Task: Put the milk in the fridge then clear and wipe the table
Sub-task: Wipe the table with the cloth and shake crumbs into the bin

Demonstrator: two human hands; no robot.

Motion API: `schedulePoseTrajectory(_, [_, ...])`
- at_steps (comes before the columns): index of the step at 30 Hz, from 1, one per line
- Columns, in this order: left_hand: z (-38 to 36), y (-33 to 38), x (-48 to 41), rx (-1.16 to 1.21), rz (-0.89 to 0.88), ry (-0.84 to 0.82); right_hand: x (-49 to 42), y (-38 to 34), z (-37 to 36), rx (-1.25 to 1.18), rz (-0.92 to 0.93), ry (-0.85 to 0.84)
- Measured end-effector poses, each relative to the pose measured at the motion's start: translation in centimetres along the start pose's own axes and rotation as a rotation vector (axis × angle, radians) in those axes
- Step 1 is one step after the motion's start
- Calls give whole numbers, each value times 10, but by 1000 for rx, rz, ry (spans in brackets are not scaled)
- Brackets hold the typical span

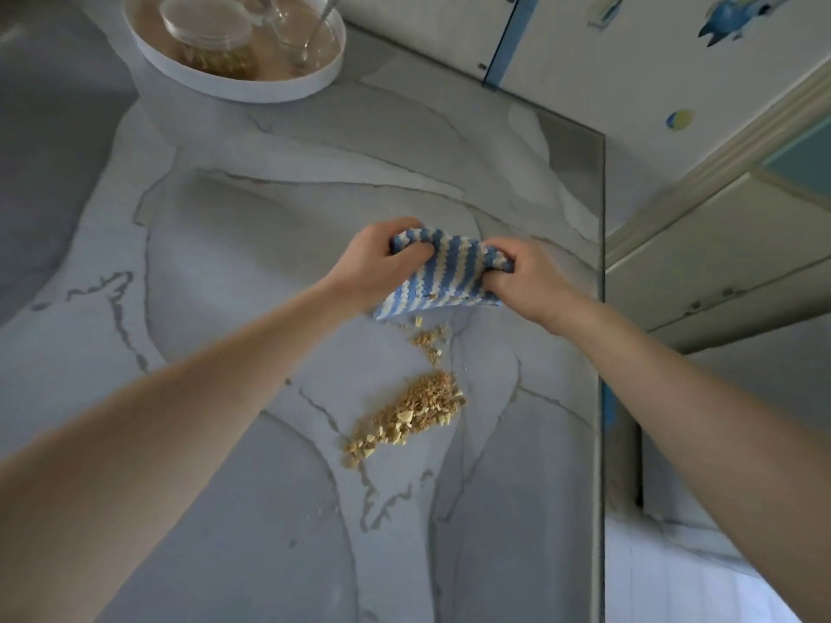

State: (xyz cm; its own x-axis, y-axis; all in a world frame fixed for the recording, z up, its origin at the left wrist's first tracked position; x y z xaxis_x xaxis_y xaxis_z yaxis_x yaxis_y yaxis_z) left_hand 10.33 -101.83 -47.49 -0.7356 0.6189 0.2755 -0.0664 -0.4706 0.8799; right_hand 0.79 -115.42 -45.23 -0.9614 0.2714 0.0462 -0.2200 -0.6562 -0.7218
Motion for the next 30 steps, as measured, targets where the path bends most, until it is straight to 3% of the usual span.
schedulePoseTrajectory(5, [-22,-24,-16,-378,-77,-199,22,34,-24,138,-3,-66])
schedulePoseTrajectory(8, [-30,-36,-12,-463,-103,-277,36,45,-41,145,-35,-103])
schedulePoseTrajectory(12, [-31,-49,5,-476,-117,-359,58,41,-58,123,-77,-110])
schedulePoseTrajectory(21, [-25,-73,74,-573,-113,-543,114,11,-80,138,-58,-294])
schedulePoseTrajectory(27, [-32,-75,111,-505,-22,-604,136,6,-77,46,-132,-414])
schedulePoseTrajectory(30, [-26,-65,114,-355,25,-568,128,-1,-62,-30,-142,-338])
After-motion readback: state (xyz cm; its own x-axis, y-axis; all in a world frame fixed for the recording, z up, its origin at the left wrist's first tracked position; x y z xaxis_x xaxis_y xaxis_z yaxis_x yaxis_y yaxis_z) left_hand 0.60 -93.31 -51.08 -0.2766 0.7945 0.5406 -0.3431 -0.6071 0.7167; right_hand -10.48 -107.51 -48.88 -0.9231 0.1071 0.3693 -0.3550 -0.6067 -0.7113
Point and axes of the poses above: each hand's wrist, its own x-axis away from the middle knuckle, its own z-axis out of the back of the hand, y = z × x, the point moved 2 cm from there along -x, towards the middle knuckle, and after that the axes turned 14 degrees about z, right-handed, at the moved point
